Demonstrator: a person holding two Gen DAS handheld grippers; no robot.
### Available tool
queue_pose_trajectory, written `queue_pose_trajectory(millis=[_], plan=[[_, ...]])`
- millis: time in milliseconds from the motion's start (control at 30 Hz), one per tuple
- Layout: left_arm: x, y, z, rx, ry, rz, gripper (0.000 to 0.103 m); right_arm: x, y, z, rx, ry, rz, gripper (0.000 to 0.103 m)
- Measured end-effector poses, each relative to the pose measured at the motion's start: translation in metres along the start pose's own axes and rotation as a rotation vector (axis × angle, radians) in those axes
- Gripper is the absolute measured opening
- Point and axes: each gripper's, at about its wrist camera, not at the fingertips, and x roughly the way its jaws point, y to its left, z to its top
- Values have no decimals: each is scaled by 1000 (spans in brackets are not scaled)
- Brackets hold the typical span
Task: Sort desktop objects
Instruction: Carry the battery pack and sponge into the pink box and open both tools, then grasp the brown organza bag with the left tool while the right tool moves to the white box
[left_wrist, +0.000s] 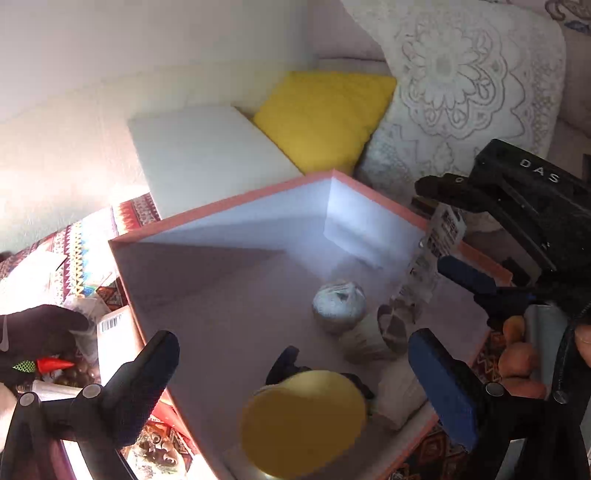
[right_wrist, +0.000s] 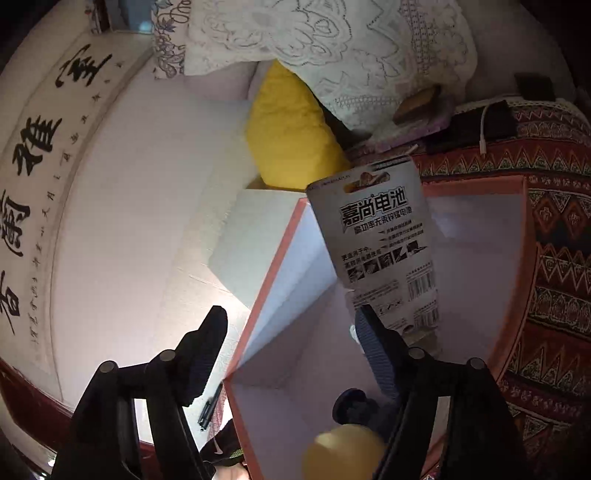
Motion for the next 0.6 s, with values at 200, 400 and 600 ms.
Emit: queue_pose_trajectory(millis=[200,400,600], plan=[[-19,48,-14,-105,-17,57,102,7,26,-25,-73,60,52,79],[-19,136,-78,-306,54,116,102,15,54,-52,-137,118,106,80],[8,172,-142,-404,177,117,102,26,76,-76,-197,172,133,80]])
